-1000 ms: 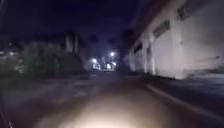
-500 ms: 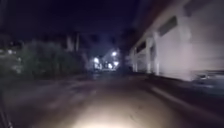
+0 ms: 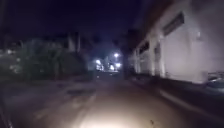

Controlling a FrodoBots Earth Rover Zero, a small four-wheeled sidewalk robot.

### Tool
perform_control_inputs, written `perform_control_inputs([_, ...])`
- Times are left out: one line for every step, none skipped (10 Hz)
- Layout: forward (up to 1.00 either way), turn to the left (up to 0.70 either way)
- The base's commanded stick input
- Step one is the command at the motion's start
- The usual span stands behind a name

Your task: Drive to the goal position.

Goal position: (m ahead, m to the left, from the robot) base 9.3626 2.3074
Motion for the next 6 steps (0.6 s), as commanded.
perform_control_inputs([0.70,0.00])
perform_control_inputs([0.70,0.00])
perform_control_inputs([0.70,0.00])
perform_control_inputs([0.70,0.00])
perform_control_inputs([0.70,0.00])
perform_control_inputs([0.70,0.00])
